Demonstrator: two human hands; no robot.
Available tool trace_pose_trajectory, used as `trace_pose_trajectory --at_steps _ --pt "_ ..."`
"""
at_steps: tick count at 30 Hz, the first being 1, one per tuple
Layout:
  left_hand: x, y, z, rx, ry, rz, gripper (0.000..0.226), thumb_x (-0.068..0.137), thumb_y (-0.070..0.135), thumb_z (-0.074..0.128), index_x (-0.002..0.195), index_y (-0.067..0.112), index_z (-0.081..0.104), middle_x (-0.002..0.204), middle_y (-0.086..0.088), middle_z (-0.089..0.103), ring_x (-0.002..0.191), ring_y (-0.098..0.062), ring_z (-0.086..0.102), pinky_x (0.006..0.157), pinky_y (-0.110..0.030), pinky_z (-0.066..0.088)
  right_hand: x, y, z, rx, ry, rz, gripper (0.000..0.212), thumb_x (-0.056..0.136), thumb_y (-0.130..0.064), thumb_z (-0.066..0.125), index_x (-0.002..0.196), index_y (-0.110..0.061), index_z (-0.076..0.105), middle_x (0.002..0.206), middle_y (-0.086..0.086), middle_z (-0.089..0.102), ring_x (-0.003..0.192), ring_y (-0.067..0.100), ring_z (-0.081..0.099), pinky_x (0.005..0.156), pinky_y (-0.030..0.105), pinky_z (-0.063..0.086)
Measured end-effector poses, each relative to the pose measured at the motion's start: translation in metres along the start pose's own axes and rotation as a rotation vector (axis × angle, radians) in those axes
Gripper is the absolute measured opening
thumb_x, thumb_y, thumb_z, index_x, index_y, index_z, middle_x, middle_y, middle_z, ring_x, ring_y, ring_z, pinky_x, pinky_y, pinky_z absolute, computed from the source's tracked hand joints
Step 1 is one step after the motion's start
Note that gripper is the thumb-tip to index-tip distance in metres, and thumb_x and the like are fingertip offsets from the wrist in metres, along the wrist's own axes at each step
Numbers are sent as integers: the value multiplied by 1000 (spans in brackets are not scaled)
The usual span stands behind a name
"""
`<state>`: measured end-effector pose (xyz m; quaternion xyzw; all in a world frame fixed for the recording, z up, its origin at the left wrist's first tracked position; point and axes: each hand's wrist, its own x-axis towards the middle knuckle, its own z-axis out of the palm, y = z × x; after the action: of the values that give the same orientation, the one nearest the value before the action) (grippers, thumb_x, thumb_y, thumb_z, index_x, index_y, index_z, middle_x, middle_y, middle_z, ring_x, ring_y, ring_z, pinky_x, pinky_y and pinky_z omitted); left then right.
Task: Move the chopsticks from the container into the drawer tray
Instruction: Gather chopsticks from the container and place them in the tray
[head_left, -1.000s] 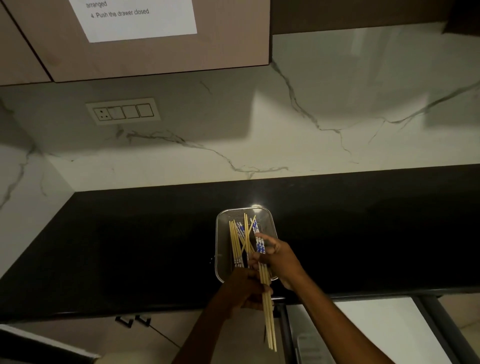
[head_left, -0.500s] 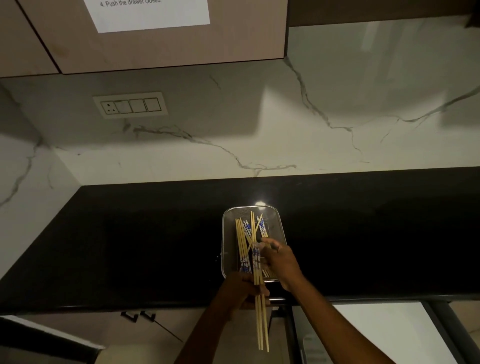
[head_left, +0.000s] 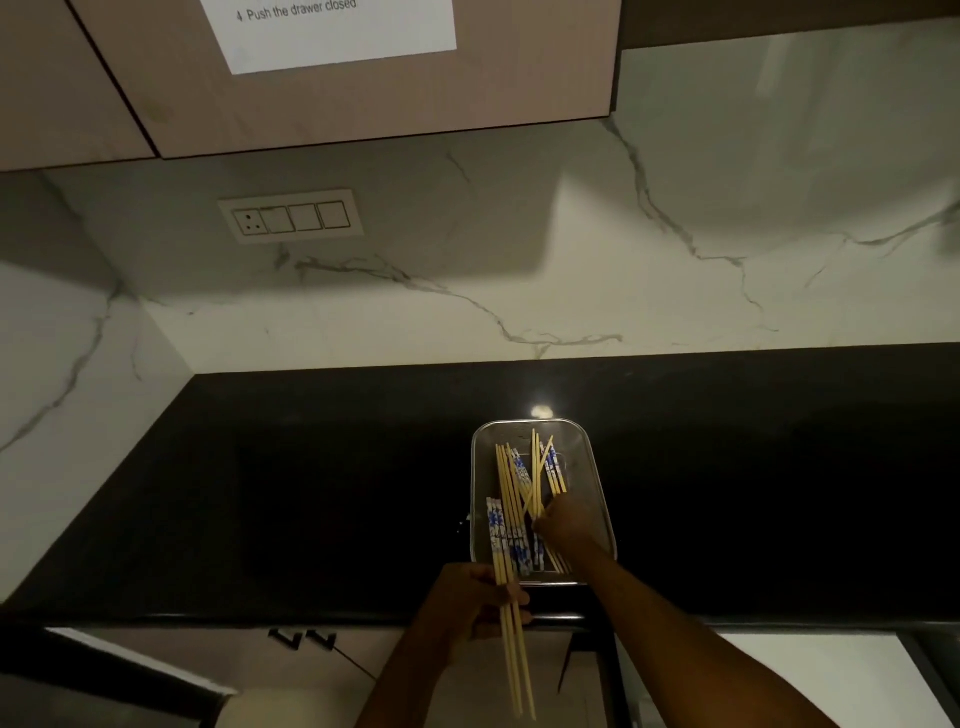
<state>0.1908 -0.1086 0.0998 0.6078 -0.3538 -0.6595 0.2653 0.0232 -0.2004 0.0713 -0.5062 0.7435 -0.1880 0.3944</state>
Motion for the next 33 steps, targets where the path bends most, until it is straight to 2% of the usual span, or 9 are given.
trace_pose_trajectory --at_steps 4,12,14,16,17,19,22,26,33 --pt "-3 2 3 4 2 -14 13 92 2 68 105 0 71 90 -11 81 83 -27 80 63 -27 62 1 0 1 51 33 21 14 95 -10 63 105 -1 68 104 15 73 94 21 72 89 32 59" --pt "-9 10 3 7 -3 -8 13 91 4 69 104 0 71 91 -11 81 83 -28 80 66 -30 62 1 1 -6 49 93 90 14 96 -14 63 104 -3 68 98 10 70 96 22 72 82 28 58" --pt "-10 10 0 -14 -3 -1 15 92 3 68 106 -1 70 93 -14 81 84 -29 80 66 -30 63 -3 3 -9 215 146 128 14 95 -11 63 99 2 69 87 12 70 76 22 72 65 27 60" --pt "-11 9 -3 -42 -6 5 16 93 2 67 108 -2 69 94 -15 81 85 -30 80 66 -30 63 -14 6 -15 499 155 119 15 95 -3 59 94 6 71 73 12 69 55 18 66 47 21 52" --pt "-11 9 -5 -49 -11 10 15 93 2 66 108 -1 69 94 -15 81 85 -30 80 67 -30 63 -21 7 -20 628 116 100 17 96 -1 56 93 4 72 74 14 71 55 18 68 48 21 53" --pt "-11 8 -5 -53 -32 14 15 93 2 66 107 0 70 95 -15 81 87 -30 80 70 -32 63 -36 9 -30 838 -1 33 21 97 -2 51 98 -1 72 85 20 76 72 28 76 61 26 60" --pt "-8 9 -1 -56 -85 14 15 92 2 66 107 0 71 99 -16 80 91 -33 79 75 -35 64 -57 15 -43 989 -161 -98 31 100 -12 43 108 -1 71 99 24 76 93 37 75 77 35 61" --pt "-6 10 15 -25 -149 20 20 90 5 71 109 3 73 103 -17 79 96 -36 77 91 -49 61 -80 25 -48 860 -149 -206 20 97 -17 60 104 -7 76 99 17 78 93 32 76 79 36 62" --pt "-10 11 32 51 -217 67 21 89 9 71 110 8 72 104 -14 80 96 -34 78 87 -45 63 -98 30 -59 677 -151 -260 15 88 -5 70 102 -10 70 100 14 76 95 27 76 85 43 63"
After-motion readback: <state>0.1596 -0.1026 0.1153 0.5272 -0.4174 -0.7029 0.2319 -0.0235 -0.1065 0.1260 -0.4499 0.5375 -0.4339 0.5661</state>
